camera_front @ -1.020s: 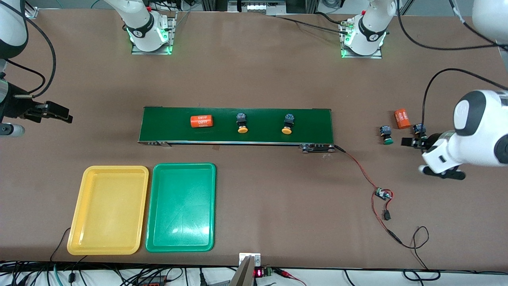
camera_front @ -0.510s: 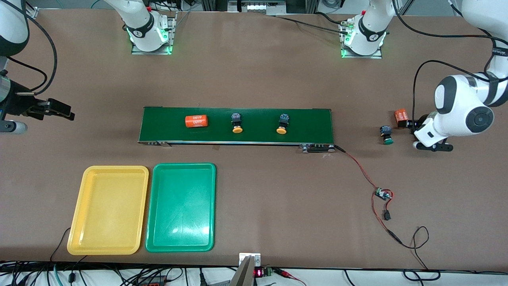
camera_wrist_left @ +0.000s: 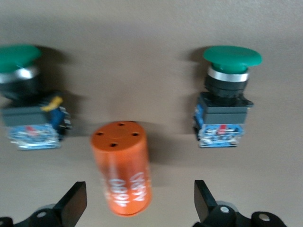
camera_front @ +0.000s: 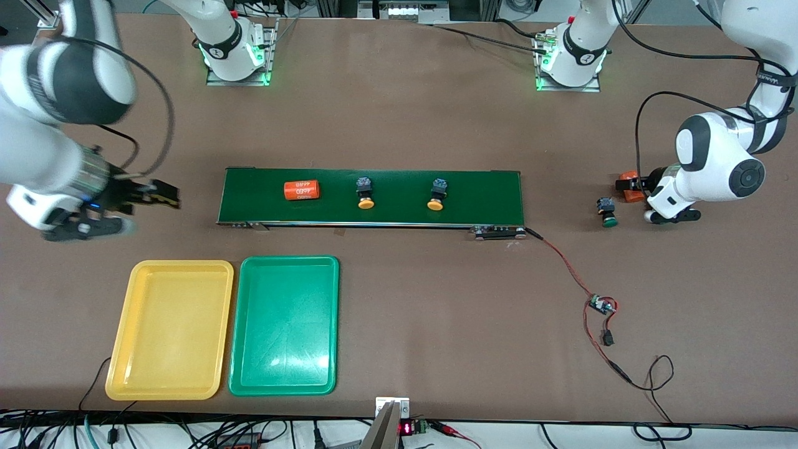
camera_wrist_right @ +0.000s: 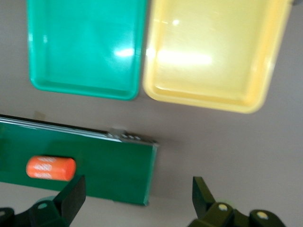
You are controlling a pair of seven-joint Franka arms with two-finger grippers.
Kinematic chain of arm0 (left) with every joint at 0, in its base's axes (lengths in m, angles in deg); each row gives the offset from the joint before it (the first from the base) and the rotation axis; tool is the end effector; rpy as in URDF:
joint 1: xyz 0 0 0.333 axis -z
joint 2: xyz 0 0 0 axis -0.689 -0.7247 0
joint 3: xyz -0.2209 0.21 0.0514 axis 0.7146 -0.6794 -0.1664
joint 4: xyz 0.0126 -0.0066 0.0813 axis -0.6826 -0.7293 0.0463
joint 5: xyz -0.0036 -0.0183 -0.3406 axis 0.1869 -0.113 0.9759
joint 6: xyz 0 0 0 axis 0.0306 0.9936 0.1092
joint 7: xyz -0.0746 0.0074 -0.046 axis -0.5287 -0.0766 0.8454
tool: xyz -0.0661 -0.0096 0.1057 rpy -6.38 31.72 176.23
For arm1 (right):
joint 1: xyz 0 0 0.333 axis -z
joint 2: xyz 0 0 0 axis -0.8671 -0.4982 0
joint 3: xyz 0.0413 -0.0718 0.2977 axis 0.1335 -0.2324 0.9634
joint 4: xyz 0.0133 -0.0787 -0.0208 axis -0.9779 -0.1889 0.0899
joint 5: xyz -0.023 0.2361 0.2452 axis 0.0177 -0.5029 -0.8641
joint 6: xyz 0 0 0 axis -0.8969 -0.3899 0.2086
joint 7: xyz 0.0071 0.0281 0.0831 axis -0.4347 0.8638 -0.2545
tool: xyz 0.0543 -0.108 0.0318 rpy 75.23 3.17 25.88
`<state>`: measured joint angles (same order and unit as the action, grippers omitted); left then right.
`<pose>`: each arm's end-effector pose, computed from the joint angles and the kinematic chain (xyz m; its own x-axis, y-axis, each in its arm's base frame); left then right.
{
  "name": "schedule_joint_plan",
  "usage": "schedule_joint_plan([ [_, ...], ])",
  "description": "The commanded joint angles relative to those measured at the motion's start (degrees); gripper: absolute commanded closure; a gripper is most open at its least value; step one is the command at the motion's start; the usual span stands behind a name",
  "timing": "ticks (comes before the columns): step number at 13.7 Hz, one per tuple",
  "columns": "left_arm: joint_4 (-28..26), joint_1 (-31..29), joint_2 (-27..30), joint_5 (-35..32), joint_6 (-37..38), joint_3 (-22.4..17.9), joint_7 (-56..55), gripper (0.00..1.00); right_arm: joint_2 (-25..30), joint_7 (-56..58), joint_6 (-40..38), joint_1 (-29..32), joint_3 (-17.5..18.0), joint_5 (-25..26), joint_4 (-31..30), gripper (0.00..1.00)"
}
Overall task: Sort buttons by color to trays
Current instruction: 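Carry the cylinder with the left gripper while the right gripper grasps the button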
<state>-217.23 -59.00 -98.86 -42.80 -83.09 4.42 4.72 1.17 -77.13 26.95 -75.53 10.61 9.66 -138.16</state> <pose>0.4399 0.1074 0.2123 0.9186 0.1028 -0.3816 0.1302 -0.9904 0.0465 0.5705 0.0799 0.4587 0.9854 0.1584 -0.0630 0.1560 -0.9869 -0.0406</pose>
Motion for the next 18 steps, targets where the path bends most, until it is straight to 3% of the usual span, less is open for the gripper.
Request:
schedule_joint_plan([
  [1,-0.7,0.9,-2.6,2.2,-5.8,-1.8,1.2,0.00,-4.3,-1.1,1.9,-4.6,-0.4,-2.4,1.8,0.00],
  [5,-0.7,1.3,-2.7,2.0,-6.3,-2.4,1.3,0.00,-7.0,-15.0,6.7,-12.7,-0.4,-3.9,1.8,0.00],
  [6,-0.7,1.3,-2.9,1.9,-6.3,-2.3,1.3,0.15,-7.6,-16.3,7.1,-14.5,-0.4,-4.0,1.8,0.00],
  [8,-0.8,1.4,-2.8,1.9,-5.8,-2.3,1.3,0.56,-8.9,-17.0,8.5,-17.8,-0.3,-4.1,1.8,0.00],
  [11,-0.3,1.6,-1.1,1.7,-2.2,-2.3,1.4,0.79,-11.2,-21.8,10.8,-22.2,-0.4,-4.1,1.8,0.00],
  [14,1.3,2.7,3.2,1.7,4.1,-1.9,1.2,0.81,-14.2,-23.2,11.6,-26.0,-0.4,-4.0,1.8,0.00],
  [16,5.1,3.8,5.5,1.6,12.9,-0.9,1.5,0.81,-16.5,-23.8,11.6,-28.1,-0.5,-3.7,1.6,0.00],
  [18,9.0,3.8,7.0,1.6,19.8,2.6,4.5,0.82,-17.9,-23.8,11.5,-28.4,-0.5,-3.6,1.3,0.00],
])
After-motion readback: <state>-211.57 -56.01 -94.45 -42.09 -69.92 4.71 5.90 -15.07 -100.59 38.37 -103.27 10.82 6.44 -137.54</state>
